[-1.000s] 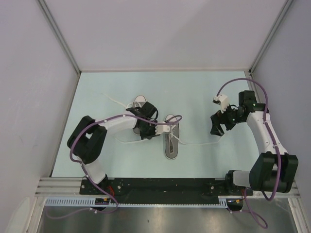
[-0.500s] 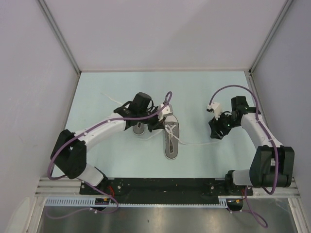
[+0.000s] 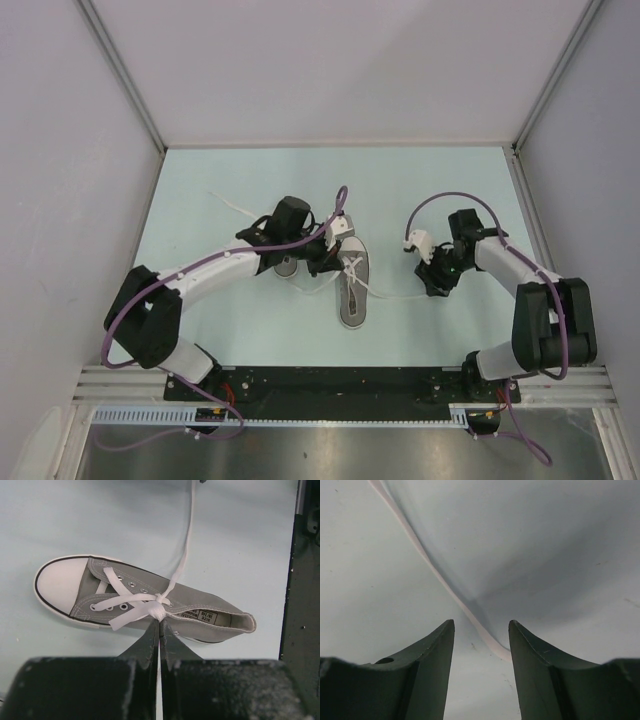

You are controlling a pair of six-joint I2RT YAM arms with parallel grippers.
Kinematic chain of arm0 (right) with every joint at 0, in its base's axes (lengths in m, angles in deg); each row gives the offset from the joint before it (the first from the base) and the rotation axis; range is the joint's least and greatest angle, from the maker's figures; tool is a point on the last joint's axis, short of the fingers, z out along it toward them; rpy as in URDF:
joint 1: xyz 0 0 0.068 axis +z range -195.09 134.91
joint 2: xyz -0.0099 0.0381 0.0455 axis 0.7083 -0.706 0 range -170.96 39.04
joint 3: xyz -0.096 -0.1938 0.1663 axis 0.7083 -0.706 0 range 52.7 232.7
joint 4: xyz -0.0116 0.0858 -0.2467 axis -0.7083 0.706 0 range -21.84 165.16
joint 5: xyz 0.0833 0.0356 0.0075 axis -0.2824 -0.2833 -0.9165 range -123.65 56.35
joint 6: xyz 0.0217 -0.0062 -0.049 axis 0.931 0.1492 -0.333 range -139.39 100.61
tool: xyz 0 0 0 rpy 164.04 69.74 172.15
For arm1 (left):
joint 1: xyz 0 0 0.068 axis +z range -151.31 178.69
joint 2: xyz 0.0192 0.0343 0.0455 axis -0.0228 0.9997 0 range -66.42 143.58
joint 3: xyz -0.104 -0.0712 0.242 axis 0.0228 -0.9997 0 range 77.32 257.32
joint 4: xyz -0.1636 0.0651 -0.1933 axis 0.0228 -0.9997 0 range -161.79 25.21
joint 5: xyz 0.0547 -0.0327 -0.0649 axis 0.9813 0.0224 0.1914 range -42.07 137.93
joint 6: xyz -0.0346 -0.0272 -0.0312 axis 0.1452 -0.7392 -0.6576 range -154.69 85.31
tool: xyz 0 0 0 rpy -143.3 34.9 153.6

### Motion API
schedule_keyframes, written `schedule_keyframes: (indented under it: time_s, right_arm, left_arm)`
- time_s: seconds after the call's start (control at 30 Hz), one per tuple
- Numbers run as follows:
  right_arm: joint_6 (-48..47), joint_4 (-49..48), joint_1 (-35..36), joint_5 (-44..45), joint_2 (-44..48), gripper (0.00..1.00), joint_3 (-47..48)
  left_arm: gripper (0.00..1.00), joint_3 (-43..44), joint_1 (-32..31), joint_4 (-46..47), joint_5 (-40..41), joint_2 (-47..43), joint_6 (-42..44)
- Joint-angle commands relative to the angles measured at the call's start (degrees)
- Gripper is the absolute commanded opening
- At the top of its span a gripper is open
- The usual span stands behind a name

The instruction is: Tie the shoes

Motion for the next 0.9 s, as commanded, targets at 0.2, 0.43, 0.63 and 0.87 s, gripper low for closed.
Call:
schedule_keyframes:
  time_s: [0.2, 0.43, 0.63, 0.87]
  right_arm:
    - [-4.02, -5.81, 0.97, 6.33, -3.76, 0.52, -4.50]
    - [-2.09, -7.57, 1.94, 7.66, -3.77, 0.11, -5.73]
    - [4.57, -9.75, 1.23, 4.49, 3.52, 0.00, -5.38]
    - [13.64, -10.12, 1.50, -0.52, 7.31, 0.00, -0.20]
  left_arm:
    - [0.00, -0.54, -0.41, 4.34, -4.29, -2.94, 0.55]
    - [0.00, -2.65, -0.32, 7.77, -5.70, -4.61, 0.90]
    - [0.00, -4.24, -0.41, 9.71, -5.79, -6.63, 1.95]
    - [0.00, -6.00, -1.90, 12.61, -4.47, -9.53, 5.20]
